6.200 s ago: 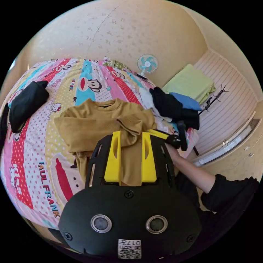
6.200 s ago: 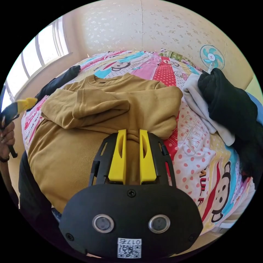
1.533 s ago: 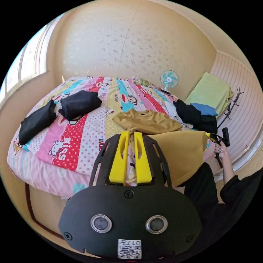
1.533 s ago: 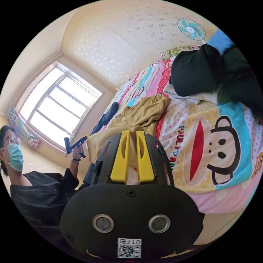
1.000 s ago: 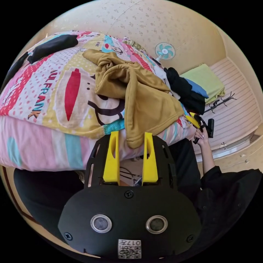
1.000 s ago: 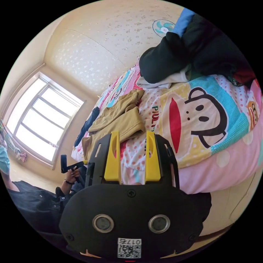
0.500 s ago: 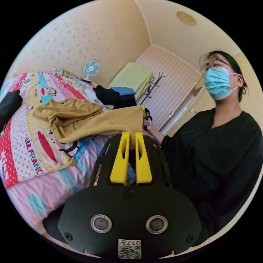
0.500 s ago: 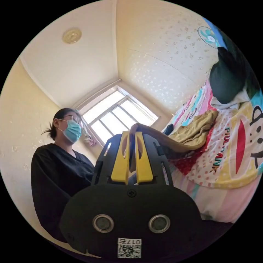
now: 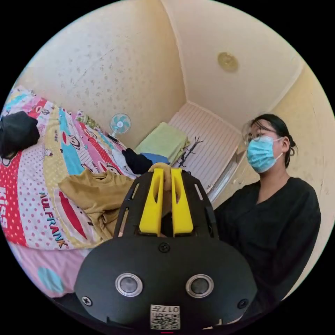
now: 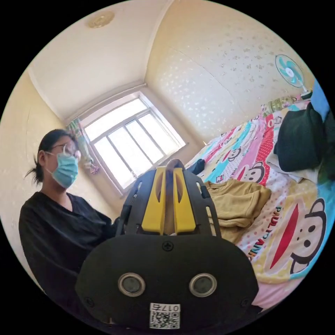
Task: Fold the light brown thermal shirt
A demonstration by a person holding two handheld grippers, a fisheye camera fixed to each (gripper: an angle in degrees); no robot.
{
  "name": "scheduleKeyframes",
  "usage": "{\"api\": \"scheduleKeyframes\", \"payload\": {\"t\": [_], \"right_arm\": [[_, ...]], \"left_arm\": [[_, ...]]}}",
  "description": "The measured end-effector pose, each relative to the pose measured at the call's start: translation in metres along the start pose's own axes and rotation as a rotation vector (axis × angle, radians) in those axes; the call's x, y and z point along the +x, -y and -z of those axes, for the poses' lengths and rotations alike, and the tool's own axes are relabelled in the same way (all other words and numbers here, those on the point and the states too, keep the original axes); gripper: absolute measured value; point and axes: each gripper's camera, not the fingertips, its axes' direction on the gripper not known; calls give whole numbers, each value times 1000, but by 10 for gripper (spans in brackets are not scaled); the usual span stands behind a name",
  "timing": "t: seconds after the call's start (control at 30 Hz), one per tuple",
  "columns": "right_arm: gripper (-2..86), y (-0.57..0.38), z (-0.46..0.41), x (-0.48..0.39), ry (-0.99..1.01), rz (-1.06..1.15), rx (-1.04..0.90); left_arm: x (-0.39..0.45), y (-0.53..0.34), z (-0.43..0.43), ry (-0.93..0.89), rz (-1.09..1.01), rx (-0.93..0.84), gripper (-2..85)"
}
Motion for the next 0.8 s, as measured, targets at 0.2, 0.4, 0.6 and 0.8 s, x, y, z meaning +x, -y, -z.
{"api": "scheduleKeyframes", "payload": {"t": [0.2,0.4,0.6,0.8], "right_arm": [[125,11,-84,1,-378,51,-177],[125,-78,-99,27,-553,76,-349],[44,-109,-83,49,-399,-32,-339],[46,-131,-101,64,-543,-120,-463]], "left_arm": [[-70,8,-19,255,243,89,168],[-57,-51,-45,589,180,-201,154],[-62,-72,-82,581,143,-393,34],[-73,-88,-68,470,268,-474,44]]}}
